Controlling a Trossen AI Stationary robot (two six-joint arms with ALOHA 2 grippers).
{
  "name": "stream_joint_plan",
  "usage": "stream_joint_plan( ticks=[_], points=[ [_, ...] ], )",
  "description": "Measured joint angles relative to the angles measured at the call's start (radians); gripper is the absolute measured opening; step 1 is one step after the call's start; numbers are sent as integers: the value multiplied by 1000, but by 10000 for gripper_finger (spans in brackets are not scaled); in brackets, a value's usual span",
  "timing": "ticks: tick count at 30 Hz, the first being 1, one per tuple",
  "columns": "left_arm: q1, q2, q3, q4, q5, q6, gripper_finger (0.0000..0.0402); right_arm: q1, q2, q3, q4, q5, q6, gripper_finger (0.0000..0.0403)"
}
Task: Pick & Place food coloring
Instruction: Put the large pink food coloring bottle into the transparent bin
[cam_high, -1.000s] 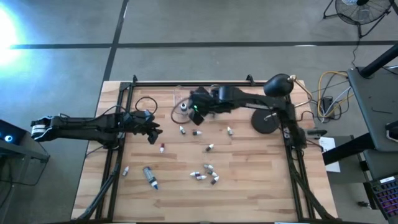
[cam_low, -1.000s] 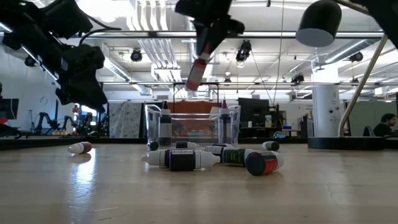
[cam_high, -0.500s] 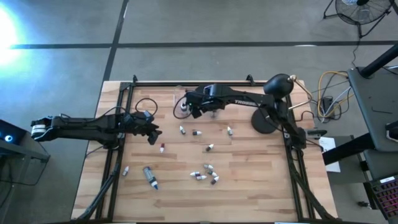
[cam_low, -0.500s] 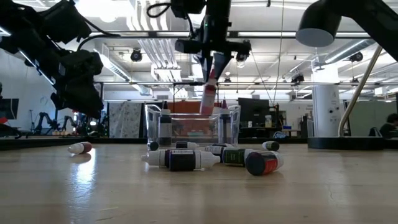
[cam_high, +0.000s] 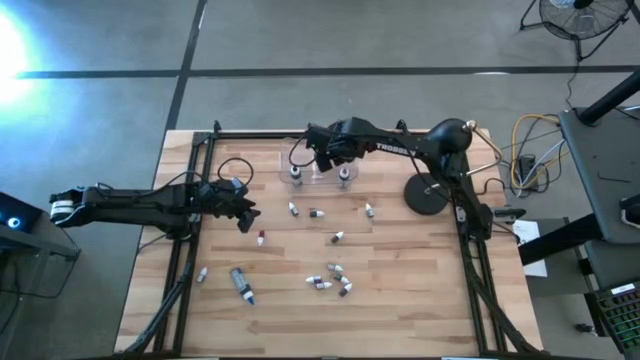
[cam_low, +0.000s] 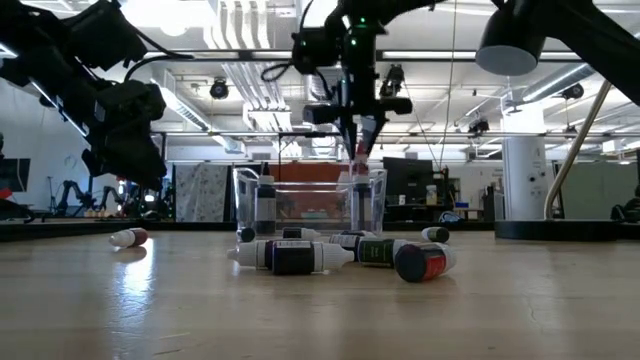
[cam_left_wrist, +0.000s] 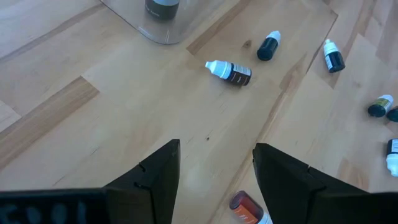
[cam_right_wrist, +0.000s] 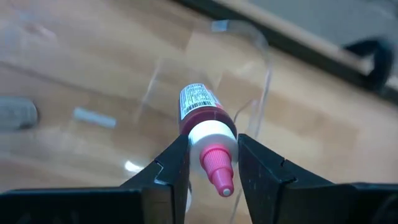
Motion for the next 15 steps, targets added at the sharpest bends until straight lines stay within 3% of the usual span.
stream_joint_plan(
  ticks=[5, 15],
  points=[
    [0, 0, 0, 0, 0, 0, 177, -41, 1, -78, 22, -132, 14, 104],
    [0, 0, 0, 0, 0, 11, 177, -41, 1, -129, 54, -140, 20, 105]
  ],
)
